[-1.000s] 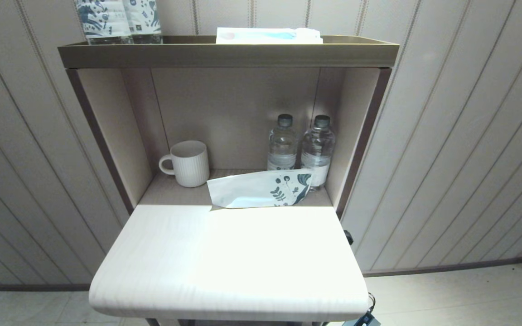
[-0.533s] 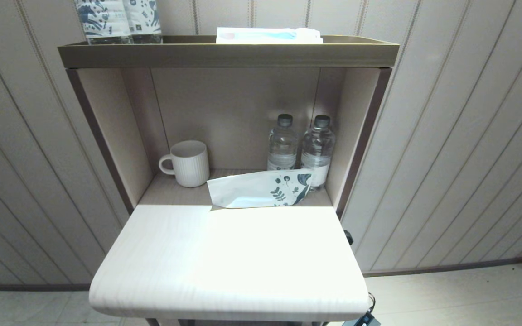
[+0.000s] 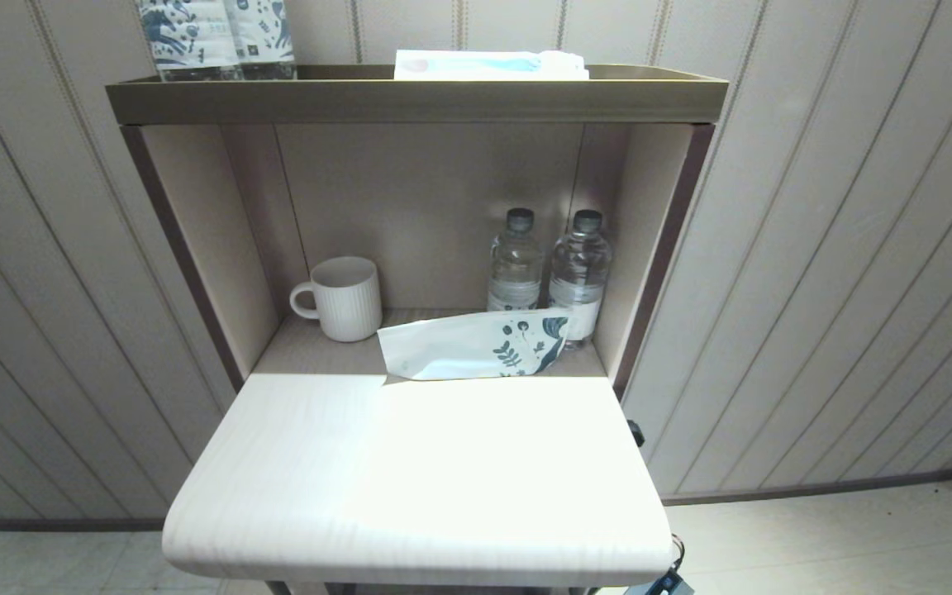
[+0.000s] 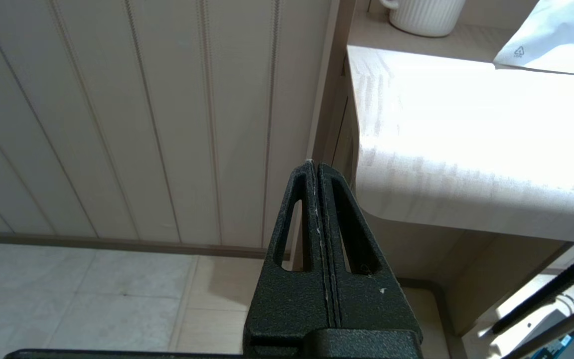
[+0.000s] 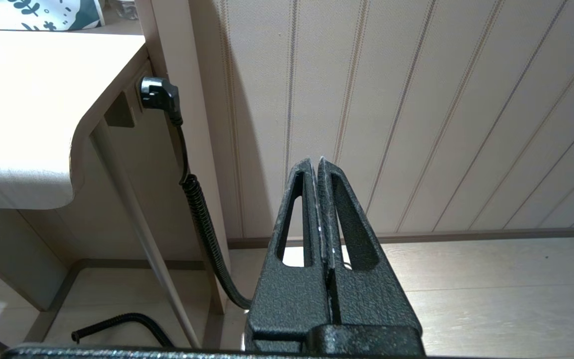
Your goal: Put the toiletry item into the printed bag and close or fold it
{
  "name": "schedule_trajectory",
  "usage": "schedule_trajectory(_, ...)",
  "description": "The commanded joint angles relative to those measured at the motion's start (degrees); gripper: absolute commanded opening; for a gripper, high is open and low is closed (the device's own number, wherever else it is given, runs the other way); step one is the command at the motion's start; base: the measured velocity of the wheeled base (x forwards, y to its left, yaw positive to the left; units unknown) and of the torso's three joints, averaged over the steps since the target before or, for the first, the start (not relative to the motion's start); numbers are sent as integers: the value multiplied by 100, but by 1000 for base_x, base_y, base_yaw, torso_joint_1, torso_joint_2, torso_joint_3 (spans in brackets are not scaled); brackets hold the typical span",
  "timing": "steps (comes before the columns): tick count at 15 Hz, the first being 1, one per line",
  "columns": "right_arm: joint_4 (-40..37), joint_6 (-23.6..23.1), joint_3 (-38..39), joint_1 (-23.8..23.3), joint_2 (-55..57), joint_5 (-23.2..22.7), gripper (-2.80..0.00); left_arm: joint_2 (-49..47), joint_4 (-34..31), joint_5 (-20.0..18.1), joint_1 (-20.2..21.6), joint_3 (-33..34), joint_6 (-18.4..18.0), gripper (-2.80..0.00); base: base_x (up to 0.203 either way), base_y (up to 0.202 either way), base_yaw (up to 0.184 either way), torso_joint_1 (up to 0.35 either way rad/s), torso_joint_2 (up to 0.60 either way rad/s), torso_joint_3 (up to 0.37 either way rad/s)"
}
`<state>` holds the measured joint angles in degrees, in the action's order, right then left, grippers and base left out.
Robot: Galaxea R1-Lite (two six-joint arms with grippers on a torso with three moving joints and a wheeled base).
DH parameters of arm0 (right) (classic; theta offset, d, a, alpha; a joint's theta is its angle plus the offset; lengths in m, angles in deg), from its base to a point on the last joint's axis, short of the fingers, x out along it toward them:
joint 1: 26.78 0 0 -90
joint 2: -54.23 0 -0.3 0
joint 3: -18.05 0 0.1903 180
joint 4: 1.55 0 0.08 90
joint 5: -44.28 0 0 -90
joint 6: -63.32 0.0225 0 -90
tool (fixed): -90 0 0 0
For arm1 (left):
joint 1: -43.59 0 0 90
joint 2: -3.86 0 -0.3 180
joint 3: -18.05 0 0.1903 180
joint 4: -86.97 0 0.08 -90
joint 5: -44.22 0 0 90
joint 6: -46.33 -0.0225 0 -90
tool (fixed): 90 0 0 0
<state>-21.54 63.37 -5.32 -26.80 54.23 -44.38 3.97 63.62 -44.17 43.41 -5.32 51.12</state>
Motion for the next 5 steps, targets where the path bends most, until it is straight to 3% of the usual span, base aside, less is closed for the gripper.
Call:
schedule_trajectory(1, -1, -5, 0, 2, 9, -17, -280, -11, 6, 6, 1, 0, 4, -280, 0, 0, 0, 0, 0, 0)
schedule_trajectory(5, 5, -31, 0, 2, 0, -46, -280, -11, 6, 6, 1, 0, 4, -280, 0, 0, 0, 0, 0, 0)
